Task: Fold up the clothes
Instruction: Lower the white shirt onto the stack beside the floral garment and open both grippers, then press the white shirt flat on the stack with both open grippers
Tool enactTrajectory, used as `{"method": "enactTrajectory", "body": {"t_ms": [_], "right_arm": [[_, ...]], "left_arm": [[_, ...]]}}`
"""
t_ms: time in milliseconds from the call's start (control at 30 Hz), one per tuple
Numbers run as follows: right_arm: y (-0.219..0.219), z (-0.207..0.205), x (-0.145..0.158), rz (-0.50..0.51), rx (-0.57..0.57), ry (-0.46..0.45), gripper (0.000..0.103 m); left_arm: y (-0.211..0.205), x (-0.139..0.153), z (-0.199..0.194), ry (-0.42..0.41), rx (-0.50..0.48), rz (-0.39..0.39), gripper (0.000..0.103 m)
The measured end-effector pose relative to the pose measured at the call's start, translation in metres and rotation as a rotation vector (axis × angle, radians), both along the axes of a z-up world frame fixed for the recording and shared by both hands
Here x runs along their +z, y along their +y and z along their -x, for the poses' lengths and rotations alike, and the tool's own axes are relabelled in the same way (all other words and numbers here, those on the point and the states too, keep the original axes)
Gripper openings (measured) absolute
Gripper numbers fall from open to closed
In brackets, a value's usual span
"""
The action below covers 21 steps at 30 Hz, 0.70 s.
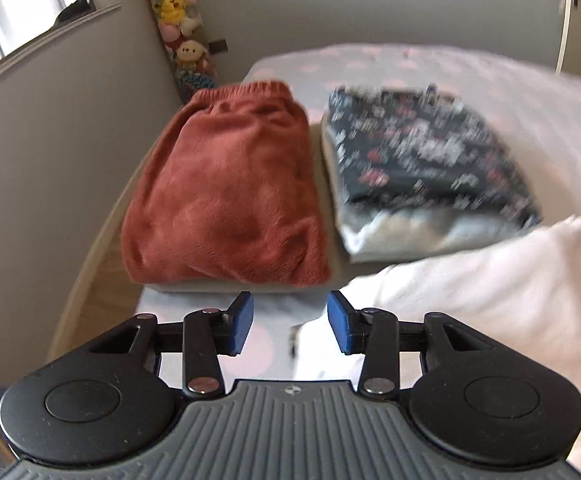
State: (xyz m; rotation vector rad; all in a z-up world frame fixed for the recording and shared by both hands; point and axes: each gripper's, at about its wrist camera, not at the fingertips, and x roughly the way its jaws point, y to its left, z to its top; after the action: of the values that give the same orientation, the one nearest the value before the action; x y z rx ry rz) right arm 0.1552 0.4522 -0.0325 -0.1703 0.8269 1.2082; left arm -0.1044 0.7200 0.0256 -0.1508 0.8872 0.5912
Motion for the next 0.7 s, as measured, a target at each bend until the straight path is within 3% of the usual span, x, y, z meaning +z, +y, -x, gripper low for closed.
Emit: {"method": "enactTrajectory", "body": {"t_ms": [100, 200, 367, 700], "right_arm": [[-0.012, 0.007, 0.018, -0.055, -0.014, -0.039, 0.036], [-0.007, 0.023, 0.031, -0.108, 0.059, -0.018, 0.027], [0.026, 0.057, 0.031, -0.118, 0.149, -0.038, 0.024], [0.071, 0.044, -0.028, 0.011, 0.103, 0.051, 0.015]], "left_arm": [[-0.020, 0.013, -0.001, -0.105, -0.045, 0.044, 0.031], [-0.044, 0.008, -0.019, -0.147, -0.121, 0.086, 0.029], [-0.071, -0.019, -0.058, -0.109, -0.186, 0.095, 0.027], [-0.043, -0.080, -0.084, -0.057, -0.094, 0.204, 0.023]]}}
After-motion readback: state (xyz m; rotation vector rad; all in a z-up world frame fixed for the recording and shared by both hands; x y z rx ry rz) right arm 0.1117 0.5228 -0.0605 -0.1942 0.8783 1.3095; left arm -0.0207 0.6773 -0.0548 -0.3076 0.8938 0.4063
